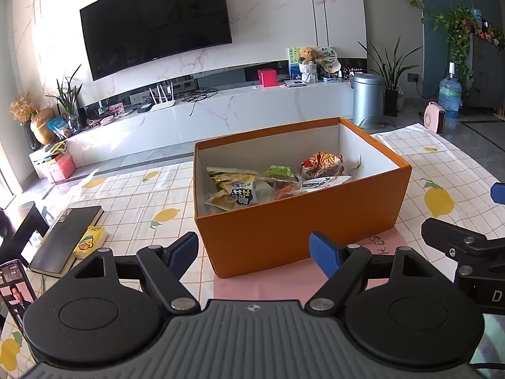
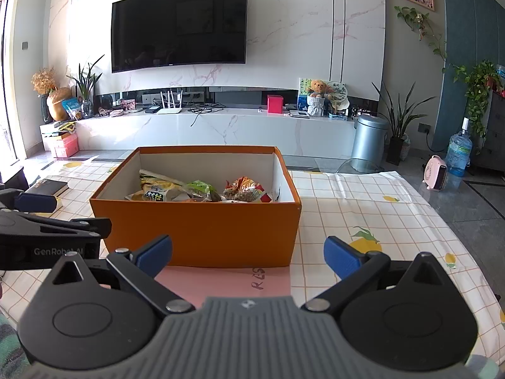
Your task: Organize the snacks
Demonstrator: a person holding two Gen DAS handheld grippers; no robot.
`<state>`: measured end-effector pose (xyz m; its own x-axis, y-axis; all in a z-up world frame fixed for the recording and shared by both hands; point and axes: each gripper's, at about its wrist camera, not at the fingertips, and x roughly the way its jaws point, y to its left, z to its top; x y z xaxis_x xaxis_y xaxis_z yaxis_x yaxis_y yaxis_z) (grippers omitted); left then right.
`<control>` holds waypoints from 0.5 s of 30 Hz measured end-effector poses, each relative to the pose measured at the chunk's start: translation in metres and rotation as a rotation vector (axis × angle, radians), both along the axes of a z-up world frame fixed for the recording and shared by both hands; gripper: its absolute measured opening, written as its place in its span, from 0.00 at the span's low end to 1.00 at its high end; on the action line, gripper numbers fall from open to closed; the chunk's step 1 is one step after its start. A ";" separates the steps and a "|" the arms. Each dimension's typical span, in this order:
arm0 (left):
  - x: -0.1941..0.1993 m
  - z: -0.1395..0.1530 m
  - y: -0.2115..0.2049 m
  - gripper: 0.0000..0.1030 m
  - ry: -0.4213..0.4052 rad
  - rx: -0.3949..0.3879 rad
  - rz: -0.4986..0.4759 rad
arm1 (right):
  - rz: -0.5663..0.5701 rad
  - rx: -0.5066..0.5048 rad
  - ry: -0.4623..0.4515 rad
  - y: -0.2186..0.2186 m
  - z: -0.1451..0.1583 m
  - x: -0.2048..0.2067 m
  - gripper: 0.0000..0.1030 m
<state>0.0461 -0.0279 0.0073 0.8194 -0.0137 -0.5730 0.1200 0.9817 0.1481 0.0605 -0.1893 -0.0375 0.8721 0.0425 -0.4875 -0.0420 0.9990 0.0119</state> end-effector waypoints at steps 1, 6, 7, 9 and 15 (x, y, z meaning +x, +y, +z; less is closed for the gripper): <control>-0.001 0.000 0.000 0.91 -0.002 0.000 0.000 | 0.001 0.000 0.000 0.000 0.000 0.000 0.96; -0.001 0.001 -0.001 0.91 -0.001 -0.001 0.000 | 0.004 -0.004 0.000 0.000 0.000 -0.001 0.96; -0.001 0.000 0.000 0.91 -0.001 -0.001 0.001 | 0.003 -0.004 0.000 -0.001 0.000 -0.002 0.96; -0.001 0.001 -0.001 0.91 -0.001 -0.001 0.001 | 0.002 -0.001 0.000 -0.002 0.000 -0.002 0.96; -0.001 0.000 -0.001 0.91 0.001 -0.001 -0.001 | -0.003 0.005 0.000 -0.004 0.000 -0.002 0.96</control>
<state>0.0453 -0.0287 0.0076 0.8186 -0.0152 -0.5741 0.1210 0.9818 0.1465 0.0587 -0.1935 -0.0372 0.8724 0.0426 -0.4869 -0.0392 0.9991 0.0171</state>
